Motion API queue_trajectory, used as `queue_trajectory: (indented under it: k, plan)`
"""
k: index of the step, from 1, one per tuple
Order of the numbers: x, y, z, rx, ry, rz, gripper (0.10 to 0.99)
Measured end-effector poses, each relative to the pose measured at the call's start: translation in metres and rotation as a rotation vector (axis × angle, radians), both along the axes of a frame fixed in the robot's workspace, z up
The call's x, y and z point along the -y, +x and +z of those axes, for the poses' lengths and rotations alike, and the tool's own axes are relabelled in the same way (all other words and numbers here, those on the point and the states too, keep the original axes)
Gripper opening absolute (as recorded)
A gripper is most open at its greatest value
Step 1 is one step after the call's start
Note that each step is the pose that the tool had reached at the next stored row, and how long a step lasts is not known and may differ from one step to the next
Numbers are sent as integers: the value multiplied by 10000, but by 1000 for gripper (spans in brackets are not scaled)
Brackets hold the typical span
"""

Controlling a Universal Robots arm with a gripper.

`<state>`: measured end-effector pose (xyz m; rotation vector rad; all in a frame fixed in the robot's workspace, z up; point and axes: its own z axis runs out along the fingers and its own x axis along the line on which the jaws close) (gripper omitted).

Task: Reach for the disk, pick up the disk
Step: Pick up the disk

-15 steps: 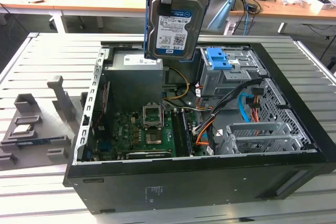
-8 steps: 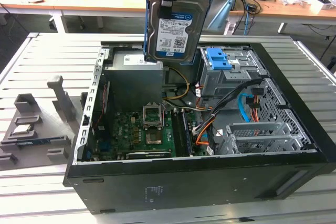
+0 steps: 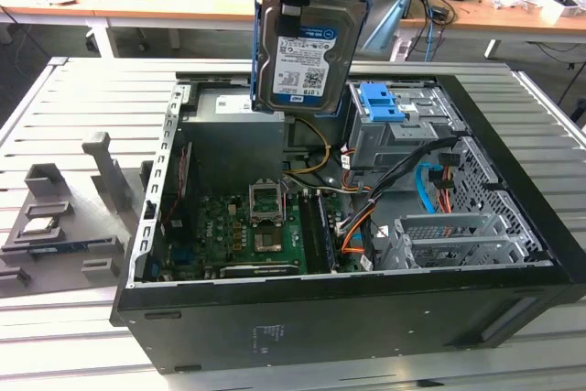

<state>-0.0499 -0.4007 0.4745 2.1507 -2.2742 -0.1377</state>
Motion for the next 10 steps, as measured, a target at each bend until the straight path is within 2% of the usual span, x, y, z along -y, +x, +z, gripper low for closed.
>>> queue_trajectory:
  k: [10]
  plan:
    - [87, 0, -11, 0, 0, 0, 365]
